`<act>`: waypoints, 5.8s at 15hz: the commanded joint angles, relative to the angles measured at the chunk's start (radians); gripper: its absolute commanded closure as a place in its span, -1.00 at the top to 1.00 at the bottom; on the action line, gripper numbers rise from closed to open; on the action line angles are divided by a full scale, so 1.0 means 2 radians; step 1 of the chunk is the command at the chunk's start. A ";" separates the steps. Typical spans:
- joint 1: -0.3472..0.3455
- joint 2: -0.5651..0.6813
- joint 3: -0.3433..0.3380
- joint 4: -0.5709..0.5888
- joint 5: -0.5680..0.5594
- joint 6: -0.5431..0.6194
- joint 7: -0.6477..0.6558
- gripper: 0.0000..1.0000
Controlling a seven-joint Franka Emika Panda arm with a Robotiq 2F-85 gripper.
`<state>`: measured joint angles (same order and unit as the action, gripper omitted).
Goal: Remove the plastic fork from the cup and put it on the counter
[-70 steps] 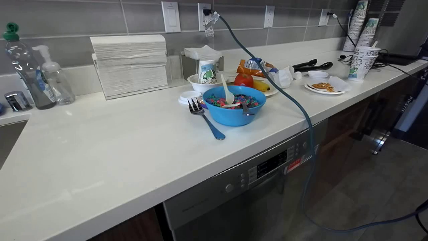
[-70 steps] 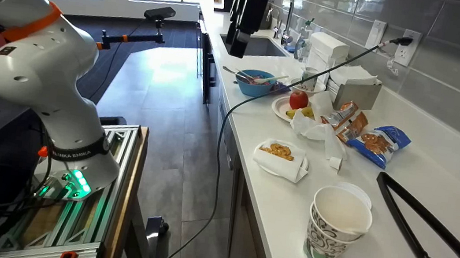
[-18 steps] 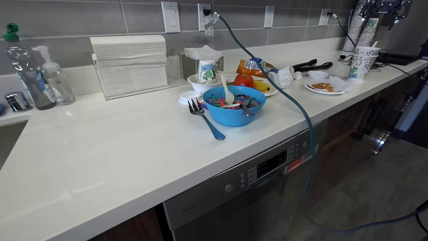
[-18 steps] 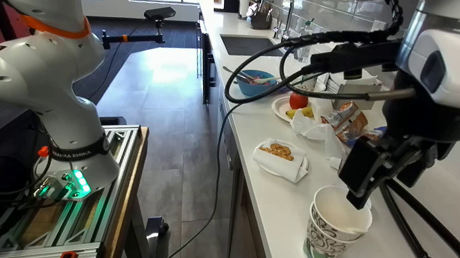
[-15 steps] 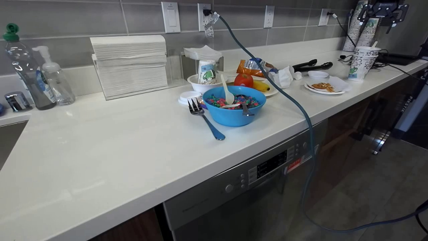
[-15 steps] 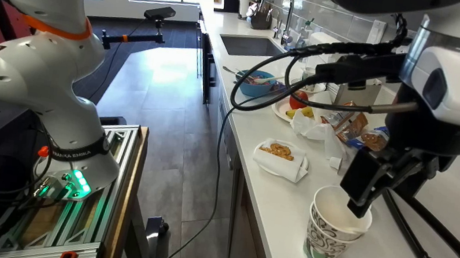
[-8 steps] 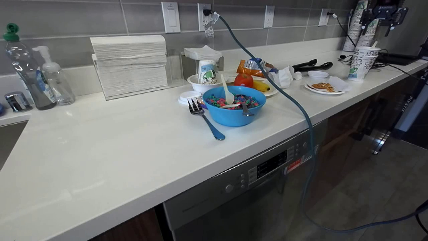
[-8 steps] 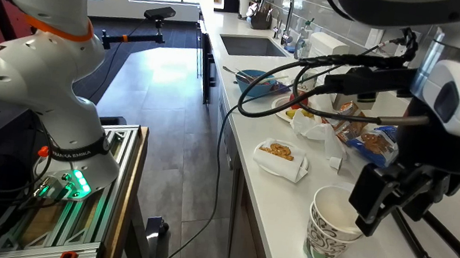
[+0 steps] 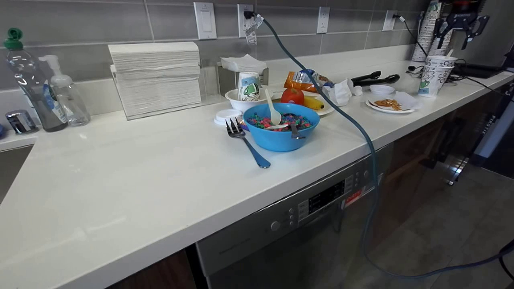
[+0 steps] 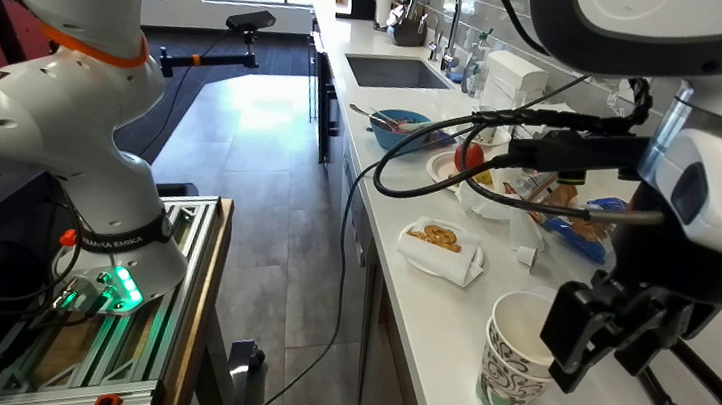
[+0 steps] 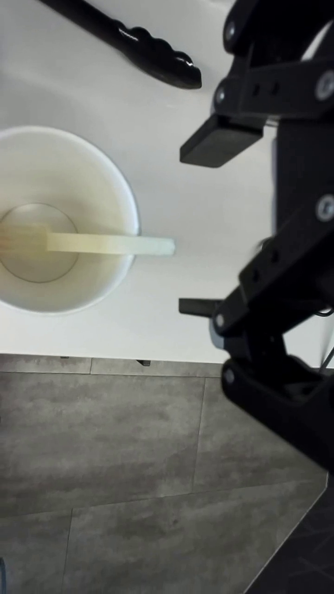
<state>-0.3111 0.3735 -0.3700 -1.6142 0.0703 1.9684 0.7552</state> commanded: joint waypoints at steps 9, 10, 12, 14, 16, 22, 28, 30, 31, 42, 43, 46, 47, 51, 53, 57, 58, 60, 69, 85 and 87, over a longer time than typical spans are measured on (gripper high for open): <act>-0.002 0.013 0.001 0.023 -0.015 -0.055 0.023 -0.15; -0.002 0.013 0.001 0.023 -0.013 -0.056 0.024 -0.08; -0.002 0.013 0.002 0.022 -0.013 -0.055 0.023 -0.31; -0.002 0.012 0.003 0.021 -0.011 -0.053 0.023 -0.73; -0.003 0.011 0.004 0.020 -0.009 -0.052 0.022 -1.00; 0.001 -0.005 0.005 0.008 -0.010 -0.051 0.019 -0.94; 0.004 -0.019 0.008 0.003 -0.007 -0.048 0.021 -0.94; 0.004 -0.023 0.009 0.001 -0.008 -0.048 0.021 -0.94; 0.004 -0.026 0.009 0.001 -0.008 -0.048 0.020 -0.94; -0.007 -0.059 0.007 0.012 0.002 -0.082 0.012 -0.94; -0.008 -0.063 0.007 0.013 0.006 -0.084 0.014 -0.94; -0.012 -0.074 0.007 0.015 0.016 -0.093 0.012 -0.94; -0.014 -0.077 0.006 0.017 0.021 -0.095 0.013 -0.94; -0.024 -0.081 0.005 0.032 0.048 -0.109 0.011 -0.94; -0.029 -0.082 0.004 0.038 0.063 -0.120 0.011 -0.94; -0.033 -0.078 0.008 0.050 0.099 -0.146 0.015 -0.94; -0.032 -0.077 0.010 0.050 0.108 -0.155 0.018 -0.94; -0.028 -0.074 0.015 0.049 0.125 -0.169 0.018 -0.94; 0.007 -0.076 0.052 -0.002 0.123 -0.188 0.005 -0.94; 0.052 -0.077 0.073 -0.075 0.123 -0.162 0.038 -0.94; 0.063 -0.078 0.083 -0.083 0.118 -0.158 0.036 -0.94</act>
<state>-0.2166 0.2191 -0.2238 -1.7576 0.3095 1.6410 0.8074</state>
